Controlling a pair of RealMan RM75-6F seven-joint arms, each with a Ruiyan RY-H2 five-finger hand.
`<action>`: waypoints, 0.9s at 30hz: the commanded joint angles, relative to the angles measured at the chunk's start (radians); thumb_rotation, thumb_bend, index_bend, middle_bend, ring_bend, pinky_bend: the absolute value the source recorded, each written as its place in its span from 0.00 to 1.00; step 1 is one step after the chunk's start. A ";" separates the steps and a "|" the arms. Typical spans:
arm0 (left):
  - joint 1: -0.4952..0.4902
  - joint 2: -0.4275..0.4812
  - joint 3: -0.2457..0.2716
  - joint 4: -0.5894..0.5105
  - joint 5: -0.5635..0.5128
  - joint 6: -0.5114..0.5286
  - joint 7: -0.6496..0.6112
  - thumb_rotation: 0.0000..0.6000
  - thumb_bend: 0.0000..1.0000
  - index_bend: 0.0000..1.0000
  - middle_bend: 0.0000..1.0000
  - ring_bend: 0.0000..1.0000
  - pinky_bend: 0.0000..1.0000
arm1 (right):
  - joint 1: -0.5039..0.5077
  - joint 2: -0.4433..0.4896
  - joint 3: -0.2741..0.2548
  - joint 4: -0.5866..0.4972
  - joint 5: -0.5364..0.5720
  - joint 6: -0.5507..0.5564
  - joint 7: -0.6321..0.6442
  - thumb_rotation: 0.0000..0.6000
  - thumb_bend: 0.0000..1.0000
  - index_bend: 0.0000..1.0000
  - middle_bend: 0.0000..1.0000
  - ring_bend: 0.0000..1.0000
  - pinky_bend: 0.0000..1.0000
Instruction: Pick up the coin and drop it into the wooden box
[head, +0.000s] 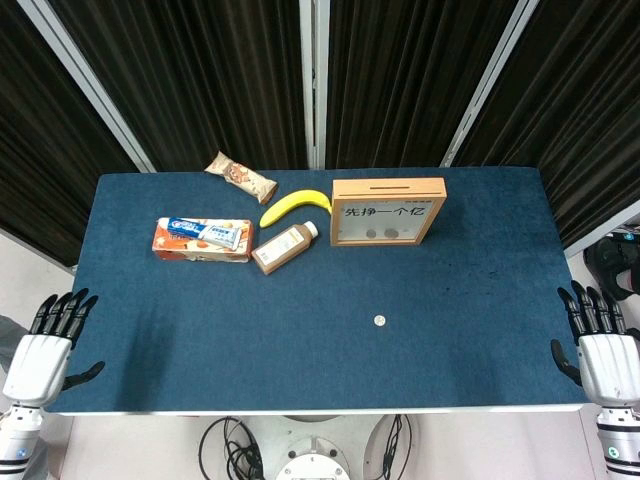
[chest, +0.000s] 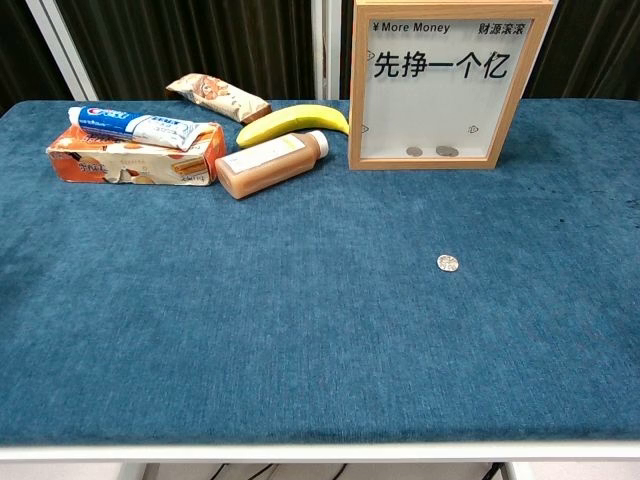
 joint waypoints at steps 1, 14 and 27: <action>-0.002 -0.002 -0.002 -0.001 0.002 0.001 0.001 1.00 0.12 0.01 0.00 0.00 0.00 | 0.001 0.000 0.002 0.001 0.009 -0.017 0.004 1.00 0.33 0.00 0.00 0.00 0.00; 0.001 -0.005 -0.004 0.011 0.010 0.021 -0.022 1.00 0.12 0.01 0.00 0.00 0.00 | 0.053 0.017 -0.028 -0.084 -0.071 -0.119 -0.096 1.00 0.33 0.00 0.00 0.00 0.00; 0.014 -0.007 -0.001 0.029 0.010 0.039 -0.042 1.00 0.12 0.01 0.00 0.00 0.00 | 0.262 -0.096 -0.007 -0.124 -0.101 -0.437 -0.337 1.00 0.28 0.00 0.00 0.00 0.00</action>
